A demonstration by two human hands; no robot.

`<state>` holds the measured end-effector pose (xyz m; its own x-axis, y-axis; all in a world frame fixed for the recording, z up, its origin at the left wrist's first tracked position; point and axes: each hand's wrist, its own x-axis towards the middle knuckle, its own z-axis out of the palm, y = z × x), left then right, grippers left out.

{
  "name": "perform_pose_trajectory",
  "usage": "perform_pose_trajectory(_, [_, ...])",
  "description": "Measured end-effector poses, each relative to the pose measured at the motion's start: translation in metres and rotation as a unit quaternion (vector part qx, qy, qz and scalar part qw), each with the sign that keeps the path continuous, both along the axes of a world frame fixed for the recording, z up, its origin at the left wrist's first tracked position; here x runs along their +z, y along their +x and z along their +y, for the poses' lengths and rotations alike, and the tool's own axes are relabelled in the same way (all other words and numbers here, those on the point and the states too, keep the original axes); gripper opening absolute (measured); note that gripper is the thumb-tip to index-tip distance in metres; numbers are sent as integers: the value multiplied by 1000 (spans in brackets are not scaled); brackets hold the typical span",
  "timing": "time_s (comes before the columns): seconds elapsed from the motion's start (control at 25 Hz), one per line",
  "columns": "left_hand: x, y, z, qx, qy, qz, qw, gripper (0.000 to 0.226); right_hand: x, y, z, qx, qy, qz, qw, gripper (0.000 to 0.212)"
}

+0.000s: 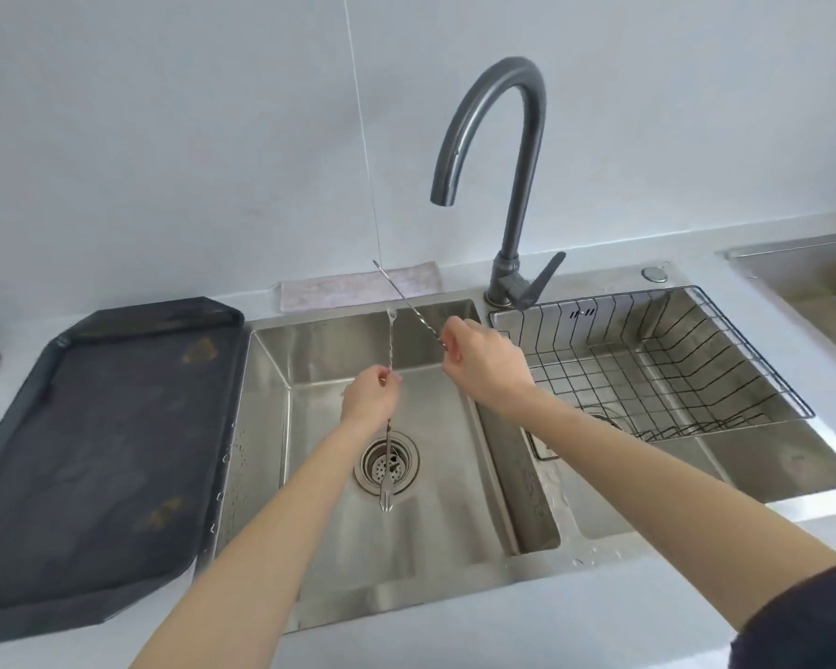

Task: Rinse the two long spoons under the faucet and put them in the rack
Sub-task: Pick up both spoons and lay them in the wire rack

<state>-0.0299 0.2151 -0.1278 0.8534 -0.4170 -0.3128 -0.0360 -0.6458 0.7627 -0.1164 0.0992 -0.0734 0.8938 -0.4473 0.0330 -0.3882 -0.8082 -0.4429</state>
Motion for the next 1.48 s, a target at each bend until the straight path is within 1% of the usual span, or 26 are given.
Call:
perform_pose_trajectory(0.16, [14, -13, -18, -30, -15, -24, 999, 27, 12, -25, -22, -23, -42, -8, 999, 26])
perform_pose_trajectory(0.32, [20, -28, -39, -56, -16, -31, 998, 30, 14, -47, -50, -25, -72, 2, 997, 25])
perform_pose_trajectory(0.56, [17, -49, -75, -52, -11, -61, 997, 29, 11, -79, -111, -10, -118, 27, 993, 23])
perform_pose_trajectory(0.64, [15, -55, -86, -46, -12, -65, 997, 29, 6, -88, -134, -5, -127, 45, 991, 23])
perform_pose_trajectory(0.8, [8, -64, -107, -43, -2, -62, 997, 28, -14, -100, -177, 7, -165, 111, 980, 26])
perform_pose_trajectory(1.0, [4, -68, -129, -51, 11, -48, 997, 31, -45, -98, -219, 77, -221, 160, 959, 37])
perform_pose_trajectory(1.2, [-3, -68, -151, -57, 38, -61, 996, 32, -69, -86, -250, 113, -231, 176, 950, 33])
perform_pose_trajectory(1.48, [-24, -61, -170, -54, 41, -51, 996, 28, -111, -69, -273, 148, -194, 207, 948, 32])
